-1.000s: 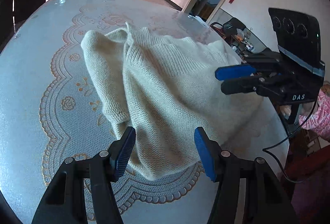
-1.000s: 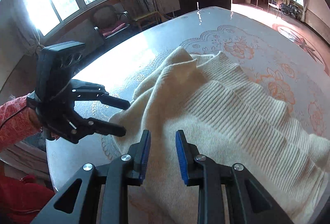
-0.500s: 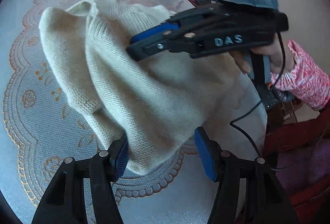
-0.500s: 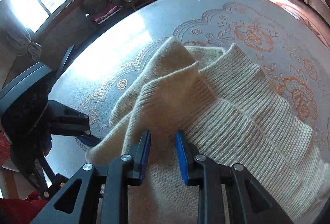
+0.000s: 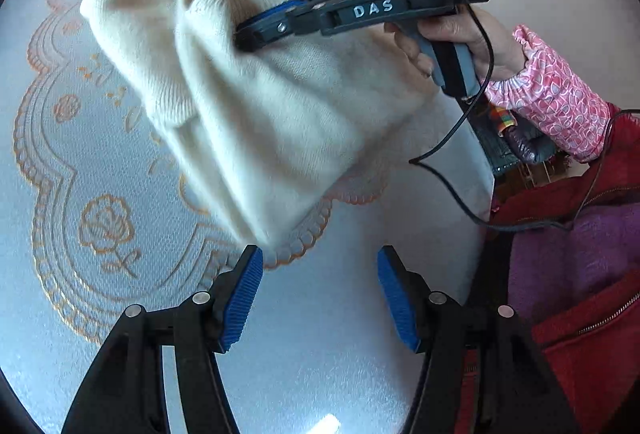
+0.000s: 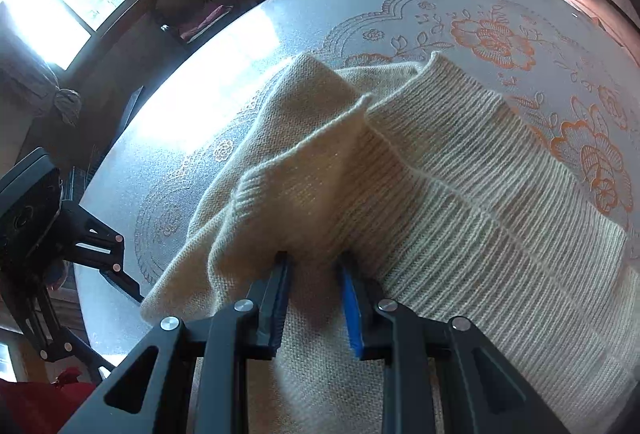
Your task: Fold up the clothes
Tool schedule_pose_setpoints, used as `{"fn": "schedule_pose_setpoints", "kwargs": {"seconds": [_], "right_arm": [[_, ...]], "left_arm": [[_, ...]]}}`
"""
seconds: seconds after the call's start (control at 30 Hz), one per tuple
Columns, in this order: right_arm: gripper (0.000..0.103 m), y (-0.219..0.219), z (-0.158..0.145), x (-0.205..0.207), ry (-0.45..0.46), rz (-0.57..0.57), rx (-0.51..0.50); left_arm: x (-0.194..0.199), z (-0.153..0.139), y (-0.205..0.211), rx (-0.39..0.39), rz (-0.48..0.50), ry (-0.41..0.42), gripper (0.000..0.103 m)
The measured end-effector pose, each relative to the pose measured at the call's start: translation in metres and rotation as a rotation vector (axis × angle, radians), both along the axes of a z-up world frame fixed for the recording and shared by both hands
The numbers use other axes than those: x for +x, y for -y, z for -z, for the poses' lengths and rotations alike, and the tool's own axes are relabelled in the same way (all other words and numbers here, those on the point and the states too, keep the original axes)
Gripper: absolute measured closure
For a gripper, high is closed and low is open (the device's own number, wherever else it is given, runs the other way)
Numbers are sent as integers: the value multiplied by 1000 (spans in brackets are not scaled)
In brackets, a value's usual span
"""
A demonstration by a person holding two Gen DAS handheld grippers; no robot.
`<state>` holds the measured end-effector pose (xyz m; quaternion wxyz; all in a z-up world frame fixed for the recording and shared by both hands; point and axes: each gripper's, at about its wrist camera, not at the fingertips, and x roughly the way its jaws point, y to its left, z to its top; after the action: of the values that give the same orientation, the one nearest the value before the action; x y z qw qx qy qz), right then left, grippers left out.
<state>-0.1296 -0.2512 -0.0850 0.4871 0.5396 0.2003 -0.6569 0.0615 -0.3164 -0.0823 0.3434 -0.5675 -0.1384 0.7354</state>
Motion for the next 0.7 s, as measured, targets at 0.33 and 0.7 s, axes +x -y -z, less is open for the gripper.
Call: {"fn": "schedule_pose_setpoints", "kwargs": {"seconds": [0.33, 0.7], "right_arm": [[78, 2, -17, 23, -88, 20, -2], [80, -33, -15, 49, -362, -77, 96]], "left_arm": [[-20, -38, -16, 6, -150, -141, 44], [-67, -11, -43, -265, -180, -263, 43]]}}
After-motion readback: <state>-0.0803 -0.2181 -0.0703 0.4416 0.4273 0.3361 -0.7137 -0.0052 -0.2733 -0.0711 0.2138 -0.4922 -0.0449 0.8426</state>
